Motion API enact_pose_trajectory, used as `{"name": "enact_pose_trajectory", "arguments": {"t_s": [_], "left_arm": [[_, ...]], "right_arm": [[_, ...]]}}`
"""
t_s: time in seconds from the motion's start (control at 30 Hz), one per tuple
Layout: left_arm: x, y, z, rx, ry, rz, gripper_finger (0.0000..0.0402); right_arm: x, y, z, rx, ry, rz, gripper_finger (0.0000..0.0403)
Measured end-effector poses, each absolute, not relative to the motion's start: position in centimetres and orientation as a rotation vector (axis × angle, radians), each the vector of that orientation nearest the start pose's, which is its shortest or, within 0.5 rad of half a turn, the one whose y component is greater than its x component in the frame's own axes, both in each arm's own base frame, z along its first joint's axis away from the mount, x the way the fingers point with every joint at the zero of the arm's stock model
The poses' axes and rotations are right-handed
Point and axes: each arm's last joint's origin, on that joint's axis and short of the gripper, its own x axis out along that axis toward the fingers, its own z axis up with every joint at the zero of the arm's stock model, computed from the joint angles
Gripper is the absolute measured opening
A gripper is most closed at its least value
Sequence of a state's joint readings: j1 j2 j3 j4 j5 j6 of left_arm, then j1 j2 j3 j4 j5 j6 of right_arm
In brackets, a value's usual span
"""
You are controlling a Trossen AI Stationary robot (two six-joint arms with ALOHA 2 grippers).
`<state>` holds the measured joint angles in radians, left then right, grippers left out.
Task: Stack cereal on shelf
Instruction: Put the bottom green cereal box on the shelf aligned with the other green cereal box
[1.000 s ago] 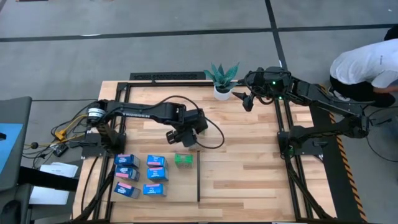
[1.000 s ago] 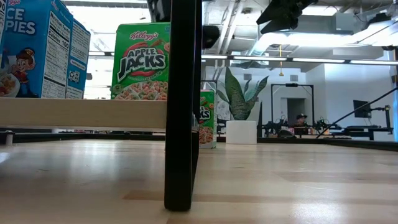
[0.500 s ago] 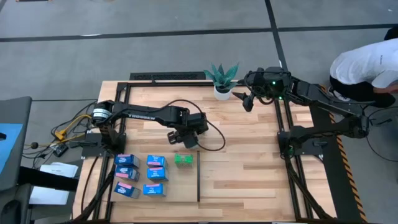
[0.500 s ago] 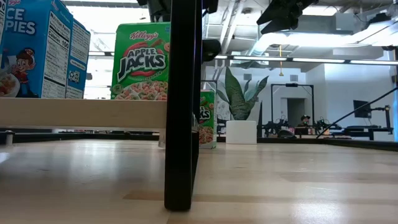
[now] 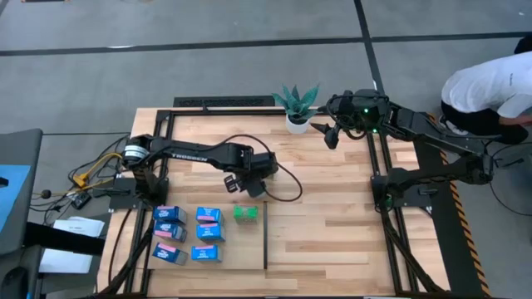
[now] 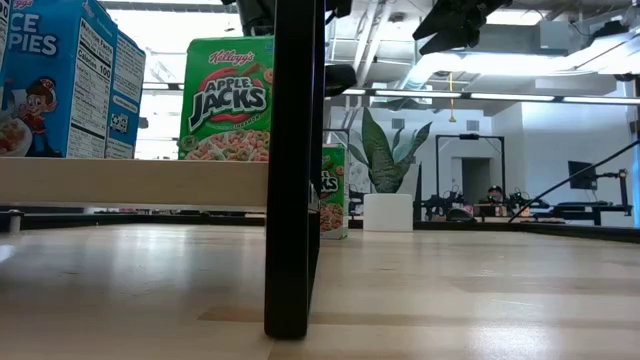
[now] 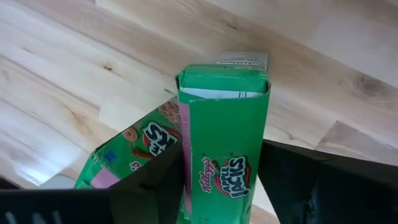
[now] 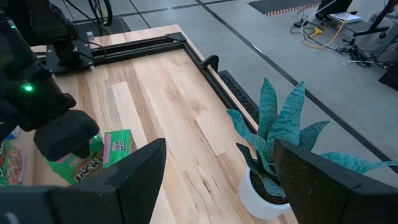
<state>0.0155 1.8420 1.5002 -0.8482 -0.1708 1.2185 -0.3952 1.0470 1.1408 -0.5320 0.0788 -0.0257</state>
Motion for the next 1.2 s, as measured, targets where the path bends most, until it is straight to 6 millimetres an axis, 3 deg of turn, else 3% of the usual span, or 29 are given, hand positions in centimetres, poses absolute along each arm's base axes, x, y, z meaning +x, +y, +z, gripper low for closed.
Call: {"name": "enact_pose_trajectory", "arguments": {"t_s": [0.27, 0.4, 0.9, 1.2], "left_arm": [[37.4, -0.1, 24.4, 1.111, 1.188, -0.551, 0.0153], [37.3, -0.6, 25.7, 1.006, 1.212, -0.518, 0.0151], [35.7, -0.7, 34.7, 0.636, 1.282, -0.236, 0.0151], [33.4, -2.5, 40.0, 0.386, 1.246, -0.065, 0.0151]], "right_arm": [[19.6, -8.4, 37.4, 0.045, 0.443, -0.461, 0.0317], [19.6, -8.4, 37.4, 0.045, 0.443, -0.461, 0.0317], [19.6, -8.4, 37.4, 0.04, 0.444, -0.459, 0.0317], [19.6, -8.4, 37.4, 0.039, 0.444, -0.459, 0.0317]]}}
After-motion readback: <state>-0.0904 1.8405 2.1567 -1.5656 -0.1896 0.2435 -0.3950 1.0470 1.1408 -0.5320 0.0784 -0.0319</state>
